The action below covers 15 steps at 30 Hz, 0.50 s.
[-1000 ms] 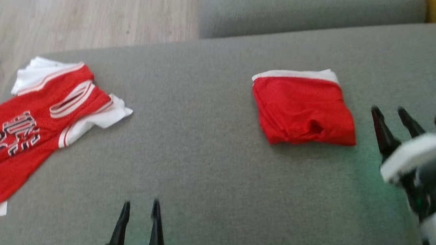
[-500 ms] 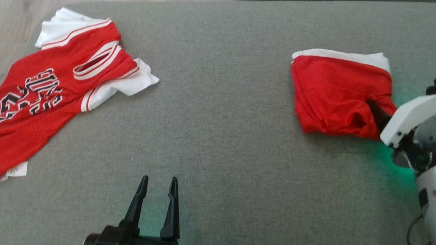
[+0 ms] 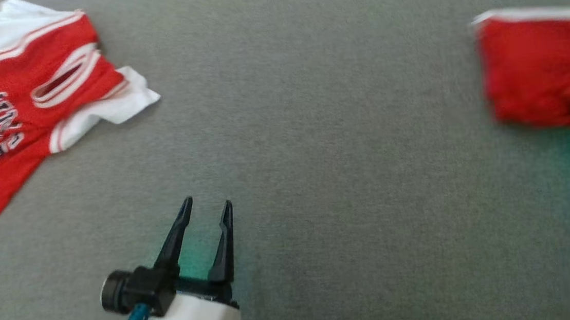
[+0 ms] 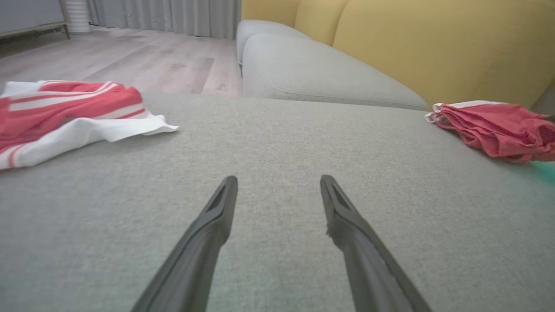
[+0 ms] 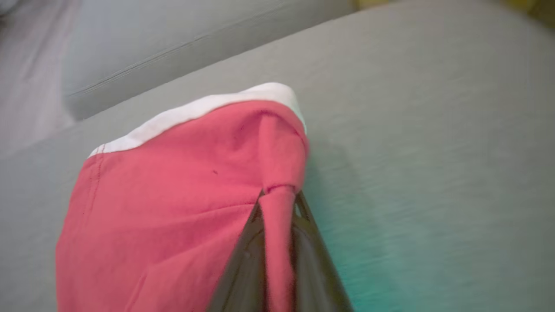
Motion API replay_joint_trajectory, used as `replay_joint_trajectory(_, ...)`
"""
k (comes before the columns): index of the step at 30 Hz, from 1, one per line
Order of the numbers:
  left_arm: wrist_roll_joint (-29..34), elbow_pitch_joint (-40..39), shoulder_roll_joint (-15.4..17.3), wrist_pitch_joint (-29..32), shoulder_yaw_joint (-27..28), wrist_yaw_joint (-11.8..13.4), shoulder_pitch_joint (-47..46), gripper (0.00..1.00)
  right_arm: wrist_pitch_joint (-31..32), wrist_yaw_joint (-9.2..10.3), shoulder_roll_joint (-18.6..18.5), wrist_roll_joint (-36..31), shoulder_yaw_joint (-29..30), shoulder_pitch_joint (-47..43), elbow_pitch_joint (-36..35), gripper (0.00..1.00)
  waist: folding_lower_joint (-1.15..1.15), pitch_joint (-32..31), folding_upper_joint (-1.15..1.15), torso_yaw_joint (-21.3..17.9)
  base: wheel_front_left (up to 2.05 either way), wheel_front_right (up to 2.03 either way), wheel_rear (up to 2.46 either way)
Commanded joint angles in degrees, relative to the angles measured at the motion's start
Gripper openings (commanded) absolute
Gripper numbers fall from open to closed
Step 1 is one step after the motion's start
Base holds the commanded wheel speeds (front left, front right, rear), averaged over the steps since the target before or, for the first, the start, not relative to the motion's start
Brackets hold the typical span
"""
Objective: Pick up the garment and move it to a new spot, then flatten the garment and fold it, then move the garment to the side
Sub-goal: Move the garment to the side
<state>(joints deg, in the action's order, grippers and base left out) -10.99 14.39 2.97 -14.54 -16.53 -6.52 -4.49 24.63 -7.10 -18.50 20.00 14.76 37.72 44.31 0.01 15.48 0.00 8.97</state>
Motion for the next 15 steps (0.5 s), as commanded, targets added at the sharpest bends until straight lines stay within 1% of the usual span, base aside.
replay_joint_trajectory(1,0.6,-1.8,0.3,-0.5,1.4,-0.2,-2.0,1.0,-0.3,-0.39,-3.2,-1.9,0.0,2.4,-1.7,0.0,-0.01,2.5,0.0,-2.0,0.0,0.0,0.0)
replay_joint_trajectory(4,1.1,-2.1,0.8,-0.5,0.7,-0.5,-3.2,1.0,-0.2,-0.39,-8.2,-7.0,1.6,3.9,-1.9,0.0,-0.01,5.0,0.0,-2.8,0.0,0.0,0.0)
replay_joint_trajectory(6,1.3,-2.2,1.2,-0.5,0.3,-0.6,-3.8,1.0,-0.6,-0.39,-10.9,-10.7,2.2,5.2,-2.1,0.0,-0.01,6.5,0.0,-3.0,0.0,0.0,0.0)
replay_joint_trajectory(11,1.5,-2.5,2.0,-0.5,0.1,-0.8,-5.2,1.0,0.1,-0.39,-14.7,-18.4,3.5,8.5,-2.3,0.0,-0.01,9.1,0.0,-3.0,0.0,0.0,0.0)
replay_joint_trajectory(15,1.4,-2.5,2.4,-0.5,0.5,-0.8,-5.4,1.0,0.6,-0.39,-17.0,-24.2,4.2,9.2,-3.0,0.0,-0.01,9.6,0.0,-2.7,0.0,0.0,0.0)
